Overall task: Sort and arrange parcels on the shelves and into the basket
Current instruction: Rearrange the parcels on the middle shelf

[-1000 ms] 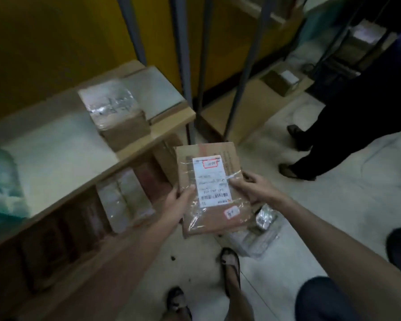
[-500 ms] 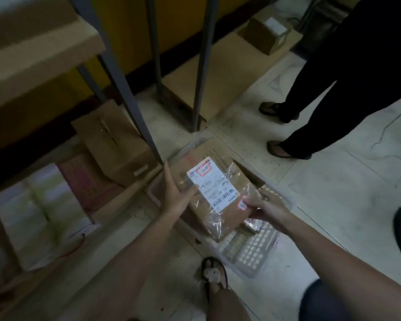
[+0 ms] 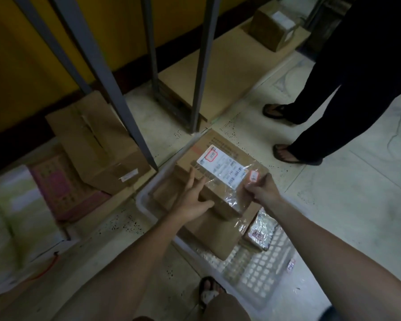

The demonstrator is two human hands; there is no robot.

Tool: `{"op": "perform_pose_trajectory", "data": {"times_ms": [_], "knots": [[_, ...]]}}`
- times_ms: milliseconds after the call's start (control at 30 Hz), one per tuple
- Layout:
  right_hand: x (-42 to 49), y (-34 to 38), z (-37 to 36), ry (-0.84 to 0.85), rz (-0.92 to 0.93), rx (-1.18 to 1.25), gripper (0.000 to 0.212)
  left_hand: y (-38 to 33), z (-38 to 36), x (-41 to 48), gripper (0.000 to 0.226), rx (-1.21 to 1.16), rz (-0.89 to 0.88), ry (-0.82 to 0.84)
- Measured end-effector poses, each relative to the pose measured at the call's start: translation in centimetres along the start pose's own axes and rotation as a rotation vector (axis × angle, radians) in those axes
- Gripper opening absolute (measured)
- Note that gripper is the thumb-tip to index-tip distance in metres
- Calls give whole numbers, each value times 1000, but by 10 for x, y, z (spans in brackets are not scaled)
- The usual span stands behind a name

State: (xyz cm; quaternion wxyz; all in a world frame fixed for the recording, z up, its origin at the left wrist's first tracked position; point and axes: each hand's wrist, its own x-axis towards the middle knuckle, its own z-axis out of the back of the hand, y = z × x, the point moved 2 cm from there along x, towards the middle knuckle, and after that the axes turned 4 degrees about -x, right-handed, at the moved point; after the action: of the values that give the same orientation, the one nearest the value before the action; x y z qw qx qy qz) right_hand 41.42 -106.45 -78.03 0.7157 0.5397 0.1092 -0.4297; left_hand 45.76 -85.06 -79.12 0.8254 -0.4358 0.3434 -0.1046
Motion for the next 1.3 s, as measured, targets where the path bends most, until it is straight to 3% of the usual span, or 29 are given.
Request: {"op": "perform_pose_trajectory", "data": {"times_ms": [133,233,433,567,733,900,1100,1300], "knots": [[-9,8,-1,14,40,-422,72,-7,14,2,76,19,53,52],[-33,24,3,-24,194,-701,83,-17,31,-28,70,41,58,-46],[-119,144,-19,76,467,-715,73,-55,103,-135,62,108,173,-194],[-198,233,-51,183,689,-654,74,-112,164,-200,57,71,89,-319],[-298,316,-59,145,866,-637,67,-177,225,-285,53,113,48,-551],[-394,363,-58,143,911,-665,47,-225,274,-385,46,145,-56,-700],[-475,401,-96,259,1106,-773,55,-232,337,-478,45,103,-24,-914],[-461,404,-140,345,1148,-843,59,-205,351,-479,45,-52,18,-979]]}}
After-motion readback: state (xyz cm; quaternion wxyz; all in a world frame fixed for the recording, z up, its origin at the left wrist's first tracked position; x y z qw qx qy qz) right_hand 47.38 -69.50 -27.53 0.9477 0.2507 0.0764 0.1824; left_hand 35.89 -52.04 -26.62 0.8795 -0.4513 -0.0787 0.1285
